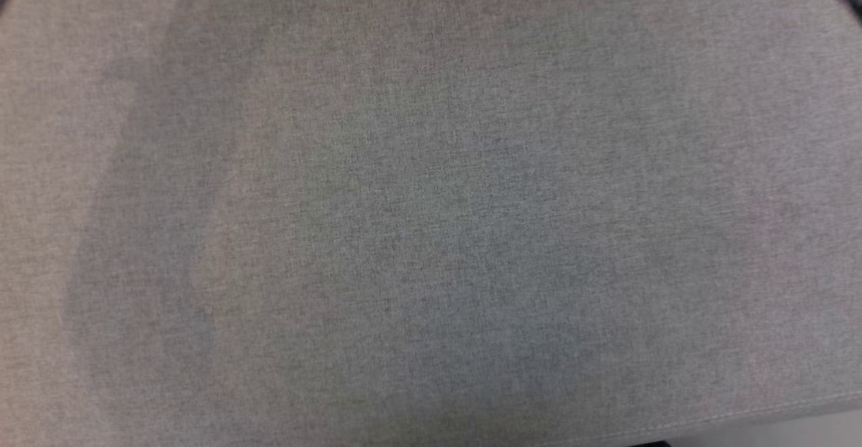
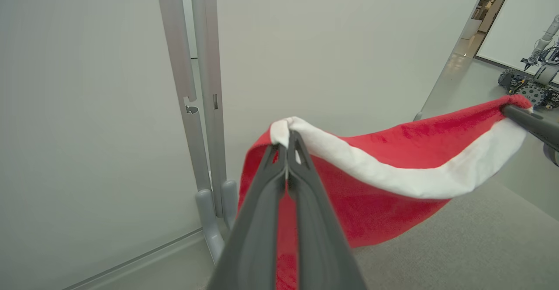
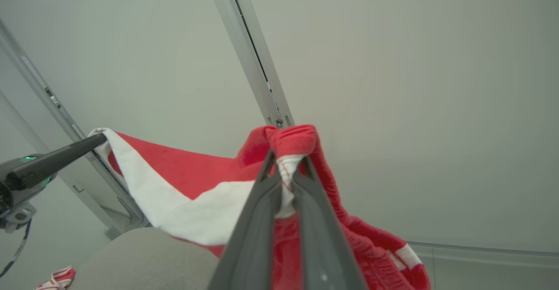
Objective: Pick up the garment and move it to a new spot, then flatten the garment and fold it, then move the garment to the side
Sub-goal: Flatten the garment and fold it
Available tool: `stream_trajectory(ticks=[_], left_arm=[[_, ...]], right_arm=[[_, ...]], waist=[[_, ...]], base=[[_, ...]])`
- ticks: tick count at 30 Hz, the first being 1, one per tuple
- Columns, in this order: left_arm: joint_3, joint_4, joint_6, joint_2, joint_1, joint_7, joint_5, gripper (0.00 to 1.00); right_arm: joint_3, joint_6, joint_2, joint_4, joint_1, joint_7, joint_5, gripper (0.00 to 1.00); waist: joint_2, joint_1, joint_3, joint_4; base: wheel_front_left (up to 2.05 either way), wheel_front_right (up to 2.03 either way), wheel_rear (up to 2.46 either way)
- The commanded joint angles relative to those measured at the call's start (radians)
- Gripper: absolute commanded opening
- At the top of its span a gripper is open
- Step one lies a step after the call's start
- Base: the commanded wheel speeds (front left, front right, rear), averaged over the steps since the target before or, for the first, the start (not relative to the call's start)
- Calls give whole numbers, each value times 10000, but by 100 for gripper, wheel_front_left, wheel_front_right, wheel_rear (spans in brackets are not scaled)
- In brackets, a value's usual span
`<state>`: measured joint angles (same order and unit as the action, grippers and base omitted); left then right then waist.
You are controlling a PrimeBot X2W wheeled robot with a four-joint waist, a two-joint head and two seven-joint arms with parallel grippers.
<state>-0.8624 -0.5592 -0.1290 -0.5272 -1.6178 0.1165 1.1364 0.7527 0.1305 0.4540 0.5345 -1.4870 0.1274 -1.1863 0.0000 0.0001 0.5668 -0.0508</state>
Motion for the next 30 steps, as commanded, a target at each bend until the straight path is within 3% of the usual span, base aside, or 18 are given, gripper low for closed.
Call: stream_trajectory(ticks=[1,5,11,21,27,30], left_arm=[[-312,165,-29,-256,424,61,261,0],[-1358,832,-29,-991,1699,505,1075,0],[-2828,2517,-30,-2518,4025,1662,2579,0],[-3808,4737,-30,-4095,6644,2670,4001,0],[-3978,6097,-5,-5166,7813,3353,4830,0],[-4042,6803,218,-5750,8350,3690,5219,0]], right_arm=[[253,4,164,-130,375,-104,-178,0],[1016,2,564,-416,1546,-458,-765,0],[2670,2,1301,-1297,3653,-1824,-1678,0],[3875,2,2557,-3015,6319,-2219,-2762,0],[4494,2,3481,-4152,7666,-2651,-3188,0],[4709,2,3902,-4670,8159,-3021,-3335,0]], waist=[[0,-1,-724,46],[0,-1,-1612,17],[0,-1,-3275,-112],[0,-1,-4894,-88],[0,-1,-5191,-154],[0,-1,-5207,-234]], base=[[0,0,0],[0,0,0],[0,0,0],[0,0,0],[0,0,0],[0,0,0]])
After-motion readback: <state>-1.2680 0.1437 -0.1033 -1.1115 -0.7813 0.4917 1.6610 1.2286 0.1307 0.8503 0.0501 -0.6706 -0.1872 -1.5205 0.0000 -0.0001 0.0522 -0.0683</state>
